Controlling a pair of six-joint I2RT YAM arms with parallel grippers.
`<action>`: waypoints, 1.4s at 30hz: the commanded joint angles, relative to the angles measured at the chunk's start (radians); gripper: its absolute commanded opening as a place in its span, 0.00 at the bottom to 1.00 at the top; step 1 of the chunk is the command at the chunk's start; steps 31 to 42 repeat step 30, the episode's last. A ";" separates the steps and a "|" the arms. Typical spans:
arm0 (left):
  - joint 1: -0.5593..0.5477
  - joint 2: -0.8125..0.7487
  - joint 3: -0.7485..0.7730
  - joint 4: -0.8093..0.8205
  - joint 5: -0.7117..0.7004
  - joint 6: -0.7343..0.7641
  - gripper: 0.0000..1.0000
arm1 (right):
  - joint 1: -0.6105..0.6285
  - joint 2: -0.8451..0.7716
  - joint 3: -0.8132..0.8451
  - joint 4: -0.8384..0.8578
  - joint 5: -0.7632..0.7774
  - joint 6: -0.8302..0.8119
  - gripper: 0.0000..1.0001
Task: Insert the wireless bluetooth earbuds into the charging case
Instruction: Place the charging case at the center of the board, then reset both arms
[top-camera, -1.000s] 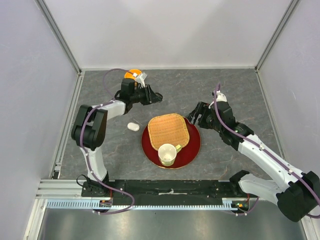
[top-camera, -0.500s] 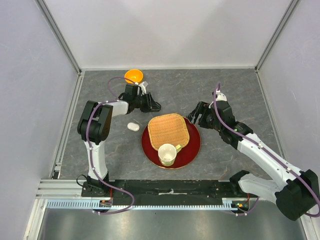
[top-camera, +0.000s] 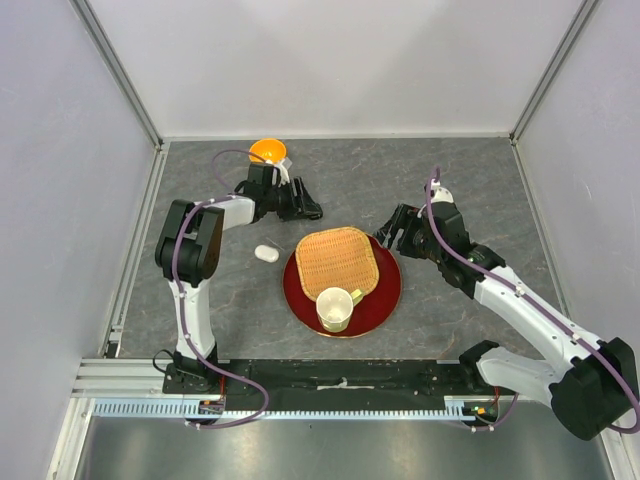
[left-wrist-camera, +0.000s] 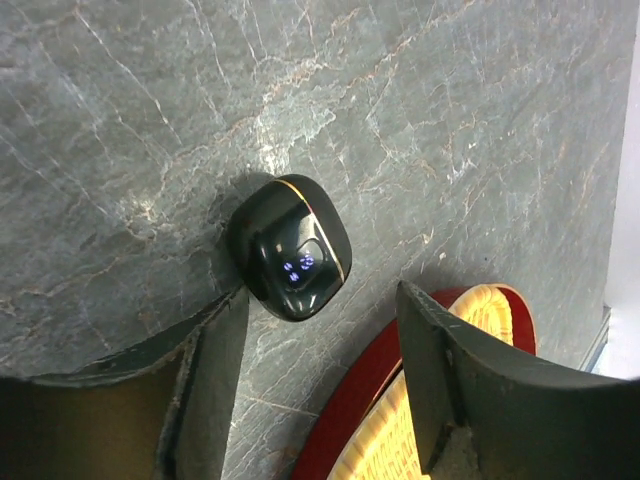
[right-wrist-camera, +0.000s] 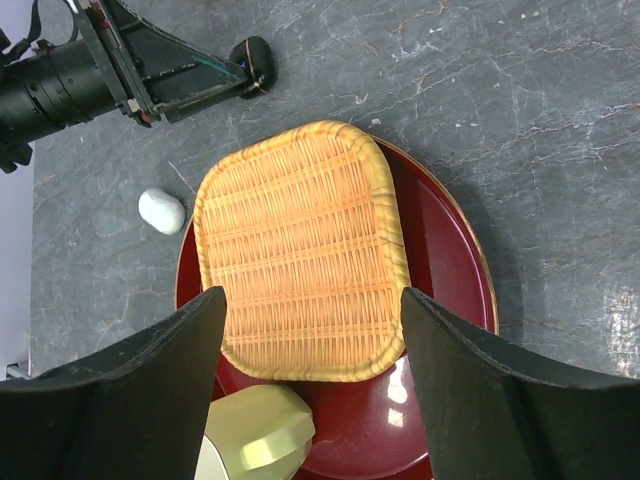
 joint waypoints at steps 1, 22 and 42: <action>0.008 -0.028 0.023 -0.022 -0.042 0.033 0.70 | -0.010 -0.003 -0.003 0.021 0.012 -0.007 0.77; 0.037 -0.828 -0.402 0.041 -0.600 0.133 0.89 | -0.174 0.151 0.015 0.011 0.431 -0.229 0.98; 0.037 -1.039 -0.561 0.079 -0.743 0.210 0.89 | -0.180 0.123 -0.156 0.373 0.681 -0.379 0.98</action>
